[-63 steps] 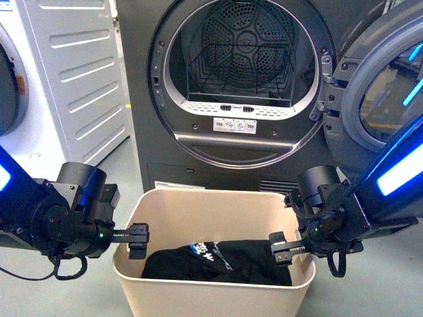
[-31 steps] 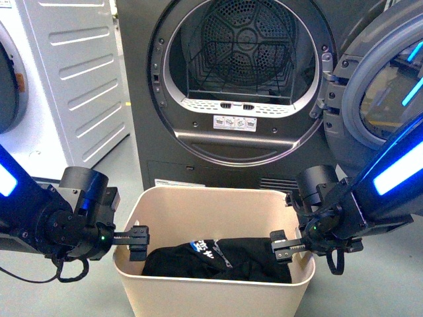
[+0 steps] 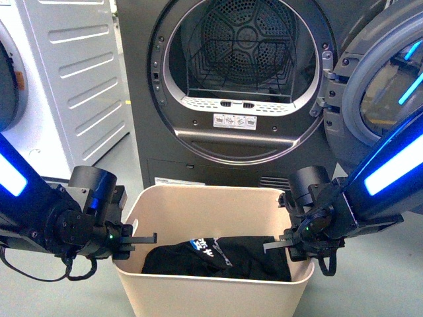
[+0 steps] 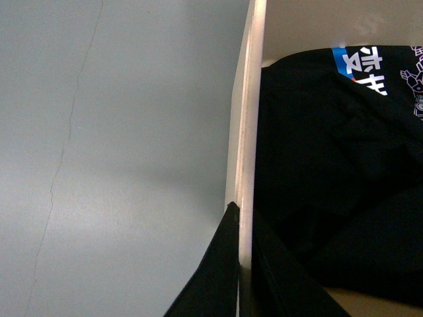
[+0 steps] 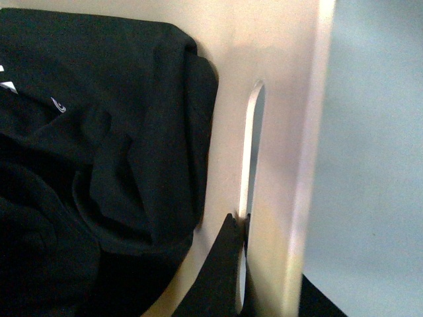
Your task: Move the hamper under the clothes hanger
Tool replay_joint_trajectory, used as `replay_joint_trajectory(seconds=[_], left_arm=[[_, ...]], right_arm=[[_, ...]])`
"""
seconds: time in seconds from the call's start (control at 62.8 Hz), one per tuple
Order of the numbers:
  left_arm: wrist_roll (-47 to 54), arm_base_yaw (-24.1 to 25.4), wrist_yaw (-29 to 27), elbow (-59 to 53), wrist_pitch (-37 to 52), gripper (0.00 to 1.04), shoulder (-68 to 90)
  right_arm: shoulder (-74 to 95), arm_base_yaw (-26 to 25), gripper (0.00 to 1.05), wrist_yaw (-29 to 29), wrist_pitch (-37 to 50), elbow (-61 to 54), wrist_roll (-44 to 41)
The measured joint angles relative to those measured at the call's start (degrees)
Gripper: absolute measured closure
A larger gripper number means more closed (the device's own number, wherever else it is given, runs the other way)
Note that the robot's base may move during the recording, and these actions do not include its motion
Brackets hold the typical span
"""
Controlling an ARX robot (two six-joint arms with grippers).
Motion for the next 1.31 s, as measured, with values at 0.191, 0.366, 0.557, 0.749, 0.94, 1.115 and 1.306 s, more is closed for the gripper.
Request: replay_joint_trajectory(seconds=[0.191, 0.366, 0.557, 0.749, 0.94, 1.115, 1.306], left_arm=[[0.1, 0.0, -0.3, -1.2, -0.5, 1.01, -1.9], [0.9, 0.0, -0.6, -2.4, -1.7, 1.01, -7.0], [2.0, 0.2, -0.7, -3.1, -2.8, 1.01, -11.9], [2.5, 0.2, -0.6, -4.1, -3.8, 1.01, -15.1], [2.5, 0.1, -1.0, -5.8, -3.8, 1.01, -15.7], [2.5, 0.0, -1.6, -6.5, -3.8, 1.01, -15.7], [2.5, 0.0, -1.7, -6.5, -3.8, 1.01, -15.7]], right_arm=[[-0.9, 0.0, 1.02, -0.9, 0.0, -0.7, 1.0], [-4.0, 0.1, 1.02, -1.7, 0.6, -3.7, 1.4], [-8.5, 0.1, 1.02, -1.8, 2.2, -6.4, 2.0], [-11.7, 0.1, 1.02, -2.4, 3.2, -8.7, 2.3], [-13.2, 0.4, 1.02, -2.8, 3.2, -10.3, 2.3], [-13.7, 0.9, 1.02, -3.2, 3.4, -11.4, 2.3], [-13.7, 1.0, 1.02, -3.3, 3.5, -11.6, 2.3]])
